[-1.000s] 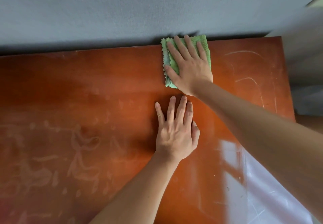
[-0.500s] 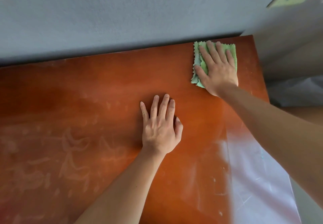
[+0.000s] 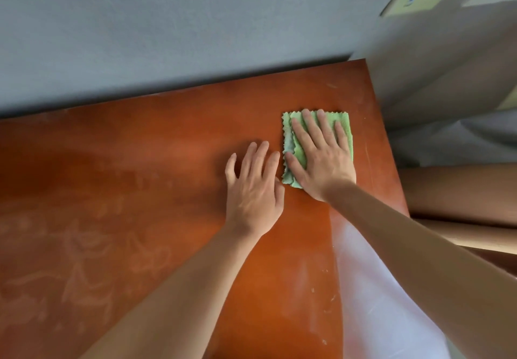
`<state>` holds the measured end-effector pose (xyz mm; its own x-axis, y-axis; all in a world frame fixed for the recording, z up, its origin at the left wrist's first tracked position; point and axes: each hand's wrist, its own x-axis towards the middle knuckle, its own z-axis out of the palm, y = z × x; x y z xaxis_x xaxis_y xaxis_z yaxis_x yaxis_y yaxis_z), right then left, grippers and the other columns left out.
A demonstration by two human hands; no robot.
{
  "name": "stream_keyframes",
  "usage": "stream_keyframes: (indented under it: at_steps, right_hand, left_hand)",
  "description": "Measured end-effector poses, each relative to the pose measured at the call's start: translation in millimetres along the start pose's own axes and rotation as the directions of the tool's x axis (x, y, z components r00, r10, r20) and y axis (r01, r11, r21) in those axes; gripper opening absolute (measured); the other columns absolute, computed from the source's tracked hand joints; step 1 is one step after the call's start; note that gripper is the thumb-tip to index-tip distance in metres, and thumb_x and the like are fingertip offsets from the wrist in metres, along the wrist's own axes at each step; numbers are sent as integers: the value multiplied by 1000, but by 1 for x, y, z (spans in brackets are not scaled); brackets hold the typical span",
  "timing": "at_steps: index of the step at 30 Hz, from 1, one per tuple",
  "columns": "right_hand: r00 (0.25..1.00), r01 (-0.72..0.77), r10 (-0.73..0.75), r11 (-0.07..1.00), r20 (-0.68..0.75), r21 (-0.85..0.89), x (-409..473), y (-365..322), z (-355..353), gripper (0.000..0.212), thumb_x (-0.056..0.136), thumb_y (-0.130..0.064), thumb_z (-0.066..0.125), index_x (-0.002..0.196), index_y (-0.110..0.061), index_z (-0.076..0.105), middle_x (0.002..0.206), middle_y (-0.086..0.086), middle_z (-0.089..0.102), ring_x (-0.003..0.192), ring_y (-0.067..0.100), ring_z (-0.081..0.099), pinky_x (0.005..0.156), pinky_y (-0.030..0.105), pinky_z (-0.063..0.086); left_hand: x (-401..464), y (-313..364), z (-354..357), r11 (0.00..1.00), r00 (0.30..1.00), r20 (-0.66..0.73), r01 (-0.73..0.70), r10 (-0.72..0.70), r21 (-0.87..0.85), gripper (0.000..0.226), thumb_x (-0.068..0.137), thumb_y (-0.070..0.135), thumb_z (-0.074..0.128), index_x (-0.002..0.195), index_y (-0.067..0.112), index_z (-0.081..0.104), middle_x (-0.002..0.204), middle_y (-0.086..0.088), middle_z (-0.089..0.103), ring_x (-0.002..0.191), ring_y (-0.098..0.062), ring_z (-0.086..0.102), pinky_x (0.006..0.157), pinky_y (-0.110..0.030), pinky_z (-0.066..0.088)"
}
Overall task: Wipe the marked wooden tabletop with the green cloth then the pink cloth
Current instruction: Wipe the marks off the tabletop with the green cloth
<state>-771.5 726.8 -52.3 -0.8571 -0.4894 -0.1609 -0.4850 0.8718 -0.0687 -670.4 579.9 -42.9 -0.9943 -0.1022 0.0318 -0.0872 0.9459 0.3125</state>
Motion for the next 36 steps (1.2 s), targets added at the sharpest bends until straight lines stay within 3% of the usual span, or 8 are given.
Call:
stream_keyframes:
  at_steps: [6,16,21,25,36]
  right_hand:
    - [999,-35,36,999,13,-23,42,27,-8,73,101,-65,9,163,-28,4,171,-1,0,157,21,-9,127,48,-2]
    - [997,-82,82,996,-1,-18,89,40,-21,74,101,-61,13,164,-24,6,172,1,2,158,24,-5,127,47,-4]
    - [995,98,-97,994,17,-46,94,19,-20,73,101,-60,13,164,-24,9,172,2,3,158,27,-4,127,49,-2]
    - [991,130,-130,991,10,-22,97,16,-21,73,100,-62,12,164,-26,10,172,0,6,158,26,-2,127,50,0]
    - [994,97,-96,995,51,-22,90,98,-28,70,101,-64,11,163,-31,6,172,-3,0,158,19,-7,127,44,-7]
  left_hand:
    - [10,38,21,983,981,52,186,-186,7,52,100,34,39,149,18,49,164,-11,32,155,-33,17,123,-62,12]
    - [12,43,26,978,984,12,177,-179,114,56,99,37,36,148,14,50,160,-17,37,152,-41,25,120,-66,14]
    - [10,42,25,974,985,-2,170,-172,146,56,98,37,35,146,13,52,159,-19,38,150,-41,29,119,-68,20]
    - [11,44,25,975,986,-24,165,-163,148,56,98,37,36,145,12,54,159,-19,39,150,-41,30,118,-68,23]
    - [8,41,31,976,985,-48,172,-167,136,55,98,35,43,147,12,50,160,-19,36,151,-40,26,119,-68,17]
